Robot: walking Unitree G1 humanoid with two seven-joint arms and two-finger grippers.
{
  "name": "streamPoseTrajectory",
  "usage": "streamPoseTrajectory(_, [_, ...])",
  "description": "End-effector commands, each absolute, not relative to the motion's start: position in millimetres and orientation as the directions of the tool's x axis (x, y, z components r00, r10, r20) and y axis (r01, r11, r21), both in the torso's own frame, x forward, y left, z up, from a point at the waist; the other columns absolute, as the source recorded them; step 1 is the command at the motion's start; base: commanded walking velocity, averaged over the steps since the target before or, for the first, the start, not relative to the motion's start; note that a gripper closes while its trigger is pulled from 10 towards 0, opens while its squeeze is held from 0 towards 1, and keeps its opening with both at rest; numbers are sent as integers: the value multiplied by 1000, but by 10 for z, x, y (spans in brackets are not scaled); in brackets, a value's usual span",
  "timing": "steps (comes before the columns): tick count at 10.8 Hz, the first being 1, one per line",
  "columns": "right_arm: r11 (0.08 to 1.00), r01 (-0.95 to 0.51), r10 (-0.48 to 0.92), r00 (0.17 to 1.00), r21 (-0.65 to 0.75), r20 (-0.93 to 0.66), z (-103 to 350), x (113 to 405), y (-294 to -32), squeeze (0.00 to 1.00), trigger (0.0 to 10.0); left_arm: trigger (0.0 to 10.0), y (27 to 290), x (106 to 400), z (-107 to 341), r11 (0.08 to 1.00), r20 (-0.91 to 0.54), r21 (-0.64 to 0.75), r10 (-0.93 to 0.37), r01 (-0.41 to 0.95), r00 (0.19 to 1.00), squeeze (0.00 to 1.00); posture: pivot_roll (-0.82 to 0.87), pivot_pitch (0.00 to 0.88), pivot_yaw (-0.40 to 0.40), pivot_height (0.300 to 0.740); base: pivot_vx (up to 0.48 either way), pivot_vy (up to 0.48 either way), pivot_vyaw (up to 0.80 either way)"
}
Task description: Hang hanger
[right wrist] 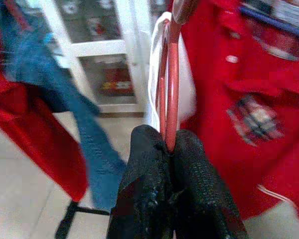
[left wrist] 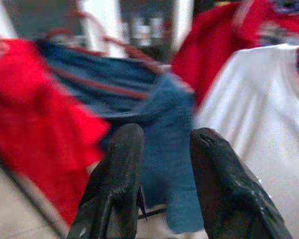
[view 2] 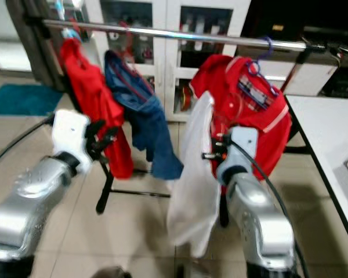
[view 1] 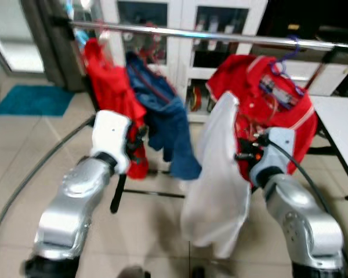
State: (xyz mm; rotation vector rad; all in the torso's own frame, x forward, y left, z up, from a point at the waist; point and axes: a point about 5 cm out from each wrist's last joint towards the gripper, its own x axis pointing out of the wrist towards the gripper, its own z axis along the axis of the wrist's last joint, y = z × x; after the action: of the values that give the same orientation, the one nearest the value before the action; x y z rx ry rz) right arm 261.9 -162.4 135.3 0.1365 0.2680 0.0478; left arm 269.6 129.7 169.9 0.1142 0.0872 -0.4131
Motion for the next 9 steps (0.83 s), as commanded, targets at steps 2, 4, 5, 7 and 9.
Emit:
streamPoseTrajectory(2, [990, -21, 49, 978, 137, -204, 1463, 2634, -1635, 0, 10000, 10000, 1339, 2698, 1743, 909, -99, 112, -391, 400, 915, 0, 98, 112, -27, 740, 343, 0, 0])
streamPoseTrajectory(4, [993, -3, 28, 979, 122, -200, 1466, 2646, -1675, 0, 10000, 10000, 1336, 2699, 1740, 908, -102, 116, -391, 402, 915, 0, 102, 112, -29, 740, 339, 0, 0])
streamPoseTrajectory(5, [993, -2, 26, 980, 119, -197, 1472, 2652, -1682, 0, 10000, 10000, 1335, 2698, 1739, 908, -103, 118, -392, 403, 914, 0, 103, 111, -29, 740, 341, 0, 0])
streamPoseTrajectory(7, [994, 10, 9, 983, 106, -184, 1487, 2668, -1702, 0, 10000, 10000, 1333, 2695, 1743, 905, -103, 121, -398, 408, 912, 0, 105, 108, -27, 740, 339, 0, 0])
streamPoseTrajectory(9, [995, 20, -3, 985, 94, -173, 1504, 2655, -1730, 0, 10000, 10000, 1320, 2692, 1748, 903, -101, 123, -402, 412, 910, 0, 100, 112, -28, 740, 341, 0, 0])
